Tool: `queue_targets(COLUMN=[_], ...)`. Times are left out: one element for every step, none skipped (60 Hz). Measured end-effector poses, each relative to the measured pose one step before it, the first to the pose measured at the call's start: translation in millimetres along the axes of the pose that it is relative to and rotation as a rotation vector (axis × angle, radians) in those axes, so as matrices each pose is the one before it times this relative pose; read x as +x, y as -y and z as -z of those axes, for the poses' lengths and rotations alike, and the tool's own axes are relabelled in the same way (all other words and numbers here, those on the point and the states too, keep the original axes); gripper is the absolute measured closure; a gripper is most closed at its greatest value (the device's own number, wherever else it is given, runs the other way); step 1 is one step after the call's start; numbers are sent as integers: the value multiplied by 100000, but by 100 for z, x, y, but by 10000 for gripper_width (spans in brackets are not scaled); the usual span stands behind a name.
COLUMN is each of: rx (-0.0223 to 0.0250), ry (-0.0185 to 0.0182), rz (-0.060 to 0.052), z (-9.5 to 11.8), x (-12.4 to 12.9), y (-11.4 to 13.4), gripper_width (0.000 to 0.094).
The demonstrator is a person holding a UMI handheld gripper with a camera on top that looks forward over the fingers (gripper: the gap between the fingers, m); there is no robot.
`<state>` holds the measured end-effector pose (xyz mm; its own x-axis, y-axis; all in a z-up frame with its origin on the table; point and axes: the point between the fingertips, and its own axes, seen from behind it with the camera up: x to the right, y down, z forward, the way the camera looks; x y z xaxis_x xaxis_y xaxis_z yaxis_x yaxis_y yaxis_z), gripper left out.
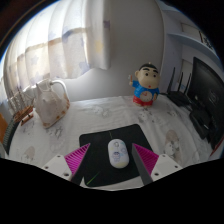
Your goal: Arrange mouse
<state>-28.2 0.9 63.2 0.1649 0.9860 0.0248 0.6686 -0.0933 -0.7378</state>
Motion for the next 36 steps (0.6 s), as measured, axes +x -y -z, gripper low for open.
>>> queue_targets(rx=[-387, -245, -240, -261, -418, -556, -652, -349, -553, -485, -376, -293, -305, -253, -281, -319, -376, -336, -19, -193, -152, -127, -59, 149, 275, 248, 83, 42, 105, 237, 301, 184, 34, -81, -192, -99], ry=[506, 436, 456, 534, 431, 316, 221, 187, 161, 149, 60, 37, 214, 423, 578, 600, 532, 557, 685, 592, 549, 507, 491, 513, 490, 326, 60, -162, -250, -301, -339, -269, -161, -59, -171, -499], rz=[-19, -106, 49, 254, 321, 507, 596, 782, 879, 859, 629, 401, 309, 225, 208, 164, 124, 260, 333, 235, 64, -30, -23, 27, 63, 201, 388, 551, 652, 637, 443, 304, 132, 31, 36, 192], z=[1239, 1185, 1200, 1182, 1156, 1105, 1079, 1042, 979, 943, 883, 809, 766, 724, 646, 599, 554, 483, 319, 362, 349, 300, 299, 227, 187, 146, 104, 73, 70, 39, 21, -7, -46, -15, -21, -23], x=[-454, -542, -578, -589, -601, -567, -542, -597, -517, -497, -456, -440, -483, -507, -508, -475, -462, -427, -336, -369, -345, -332, -349, -276, -257, -185, -111, -96, -53, -48, -14, -6, -32, -37, 15, 44], y=[167, 154, 102, 35, -40, -134, -188, -254, -189, -218, -217, -241, -255, -274, -270, -265, -284, -271, -307, -183, -165, -165, -127, -37, -31, -15, -25, -40, -38, 8, 15, 5, -44, -57, -88, -69], gripper_width=[89, 88, 88, 87, 88, 90, 88, 88, 87, 88, 91, 92, 90, 92, 91, 91, 90, 92, 91, 92, 91, 90, 90, 90, 90, 87, 89, 90, 90, 90, 89, 90, 91, 91, 93, 92])
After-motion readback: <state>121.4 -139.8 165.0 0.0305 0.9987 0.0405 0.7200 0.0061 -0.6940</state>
